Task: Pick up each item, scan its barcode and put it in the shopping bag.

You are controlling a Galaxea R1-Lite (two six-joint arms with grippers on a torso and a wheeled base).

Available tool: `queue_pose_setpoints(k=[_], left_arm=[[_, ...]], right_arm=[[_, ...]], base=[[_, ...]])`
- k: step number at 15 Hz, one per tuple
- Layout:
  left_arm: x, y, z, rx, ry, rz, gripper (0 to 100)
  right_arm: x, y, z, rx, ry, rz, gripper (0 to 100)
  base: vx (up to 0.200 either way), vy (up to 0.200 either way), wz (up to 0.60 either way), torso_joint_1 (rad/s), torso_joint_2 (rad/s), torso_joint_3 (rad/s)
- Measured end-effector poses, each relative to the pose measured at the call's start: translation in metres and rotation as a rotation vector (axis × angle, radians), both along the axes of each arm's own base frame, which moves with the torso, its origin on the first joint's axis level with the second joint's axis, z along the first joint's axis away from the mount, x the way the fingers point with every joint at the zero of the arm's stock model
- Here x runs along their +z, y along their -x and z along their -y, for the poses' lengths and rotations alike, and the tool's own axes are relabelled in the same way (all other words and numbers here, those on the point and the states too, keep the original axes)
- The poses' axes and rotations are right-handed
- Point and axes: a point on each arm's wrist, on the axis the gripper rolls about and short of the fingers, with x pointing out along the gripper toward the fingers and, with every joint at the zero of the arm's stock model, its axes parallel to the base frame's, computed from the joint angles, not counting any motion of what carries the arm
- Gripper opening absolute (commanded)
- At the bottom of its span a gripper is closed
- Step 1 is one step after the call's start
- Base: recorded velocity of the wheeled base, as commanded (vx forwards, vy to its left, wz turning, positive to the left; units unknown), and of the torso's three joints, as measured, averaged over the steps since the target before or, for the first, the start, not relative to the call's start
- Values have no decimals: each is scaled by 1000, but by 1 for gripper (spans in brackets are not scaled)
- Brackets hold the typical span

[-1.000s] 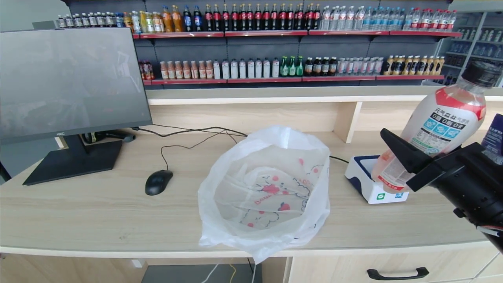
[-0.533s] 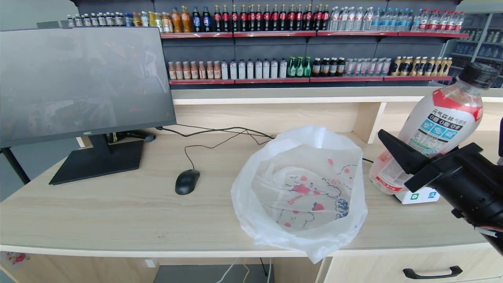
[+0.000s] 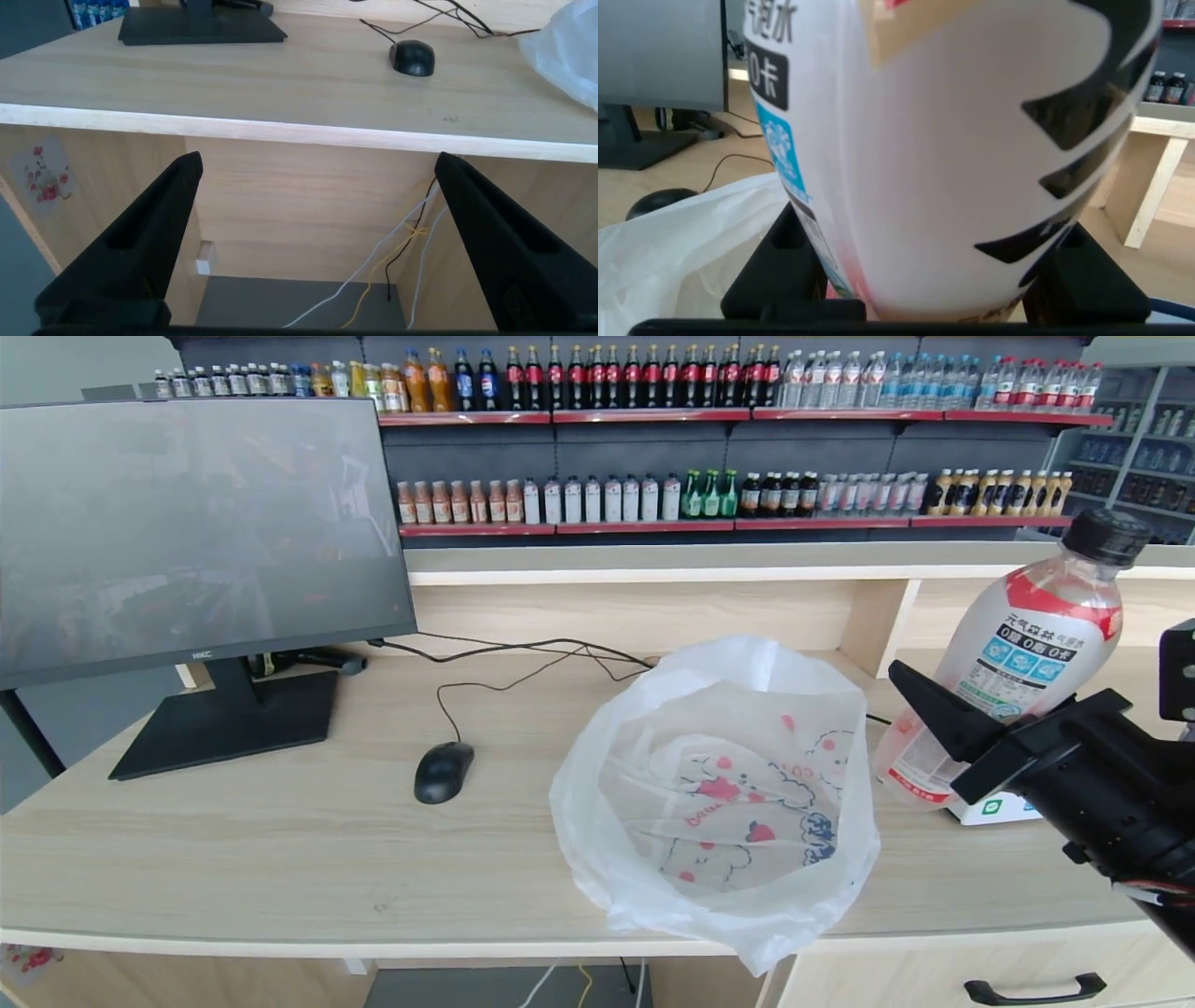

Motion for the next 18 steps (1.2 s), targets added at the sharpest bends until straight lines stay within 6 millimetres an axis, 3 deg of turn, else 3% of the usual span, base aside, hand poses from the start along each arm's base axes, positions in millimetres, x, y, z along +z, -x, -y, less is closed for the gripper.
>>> queue_pose_setpoints(k=[4, 10, 13, 18], left_arm=[[0, 0, 0, 0, 0, 0, 100], [0, 0, 0, 0, 0, 0, 100], [0, 0, 0, 0, 0, 0, 100], [0, 0, 0, 0, 0, 0, 100]], right_arm=[[3, -4, -2, 1, -5, 12, 0], [6, -9, -4, 1, -11, 27, 0], [7, -14, -16, 50, -23, 22, 0], [1, -38, -33, 75, -19, 2, 0]], base=[[0, 0, 600, -1, 4, 4], [0, 0, 0, 0, 0, 0], [0, 0, 0, 0, 0, 0], [0, 0, 0, 0, 0, 0]])
